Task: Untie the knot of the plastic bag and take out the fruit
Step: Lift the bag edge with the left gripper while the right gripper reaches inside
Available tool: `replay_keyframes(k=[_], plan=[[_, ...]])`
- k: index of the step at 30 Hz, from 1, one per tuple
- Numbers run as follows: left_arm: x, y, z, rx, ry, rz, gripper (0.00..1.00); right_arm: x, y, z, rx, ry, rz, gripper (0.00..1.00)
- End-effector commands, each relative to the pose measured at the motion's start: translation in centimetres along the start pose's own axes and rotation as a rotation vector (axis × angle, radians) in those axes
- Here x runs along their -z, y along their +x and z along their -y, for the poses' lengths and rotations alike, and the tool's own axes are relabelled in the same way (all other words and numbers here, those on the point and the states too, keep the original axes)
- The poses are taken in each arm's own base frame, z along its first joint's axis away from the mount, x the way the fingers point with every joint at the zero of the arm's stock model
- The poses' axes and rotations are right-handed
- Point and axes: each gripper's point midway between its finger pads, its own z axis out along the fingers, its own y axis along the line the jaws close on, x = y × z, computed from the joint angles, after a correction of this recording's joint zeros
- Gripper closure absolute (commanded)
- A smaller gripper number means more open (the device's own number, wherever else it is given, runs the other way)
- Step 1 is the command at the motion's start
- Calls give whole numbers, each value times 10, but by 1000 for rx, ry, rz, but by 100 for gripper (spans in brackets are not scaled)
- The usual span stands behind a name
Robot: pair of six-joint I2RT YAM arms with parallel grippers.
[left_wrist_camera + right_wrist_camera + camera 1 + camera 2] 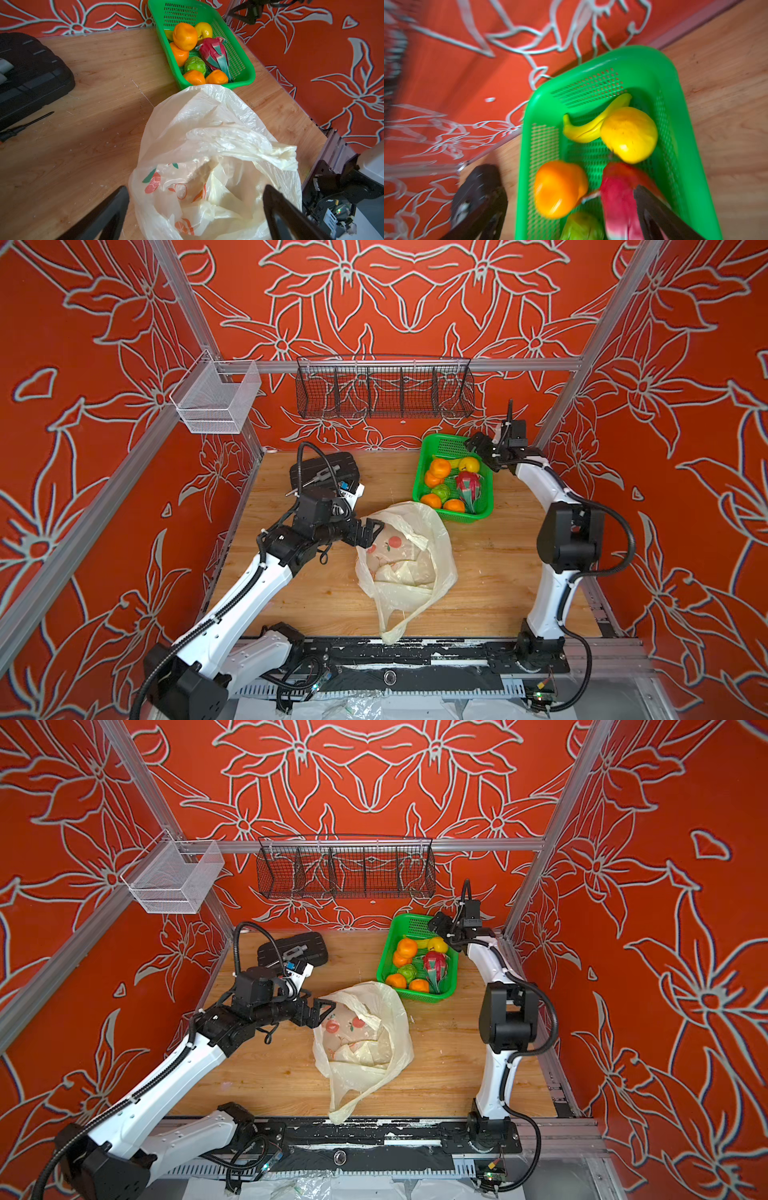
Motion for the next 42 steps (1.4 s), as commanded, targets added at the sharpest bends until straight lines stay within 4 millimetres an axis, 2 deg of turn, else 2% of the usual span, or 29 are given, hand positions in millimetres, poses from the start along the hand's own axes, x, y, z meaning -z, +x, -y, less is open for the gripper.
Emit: replay_keyframes(k=[1,5,8,13,17,21,25,28,29,33,35,37,42], plan=[[-6,-3,21,-162,123,-31,1,47,15,-39,115,-125,4,3],[-16,-15,40,-318,178,-15,1,96,62,-57,227,-176,-61,4],[-23,-21,65,-513,192,16,1,121,101,-62,292,-182,-125,4],[-34,-11,98,-850,216,20,3,145,162,-52,356,-169,-209,5],[-45,8,102,-1086,212,-33,3,161,203,-40,350,-173,-272,5],[-57,14,95,-1192,177,-71,3,176,217,-28,305,-167,-271,5],[-75,10,80,-1228,92,-97,4,192,220,-28,297,-183,-261,6],[-89,3,71,-1204,30,-112,13,206,217,-36,306,-211,-239,7],[-92,0,70,-1183,16,-109,21,209,216,-38,301,-216,-232,7],[-95,-20,76,-1015,-6,-51,72,224,220,-47,312,-266,-215,9],[-92,-32,82,-903,-2,-15,89,229,228,-49,344,-296,-208,14],[-90,-43,88,-794,4,33,98,234,238,-50,393,-323,-217,15],[-82,-72,82,-440,-73,25,100,244,275,-62,508,-413,-263,17]])
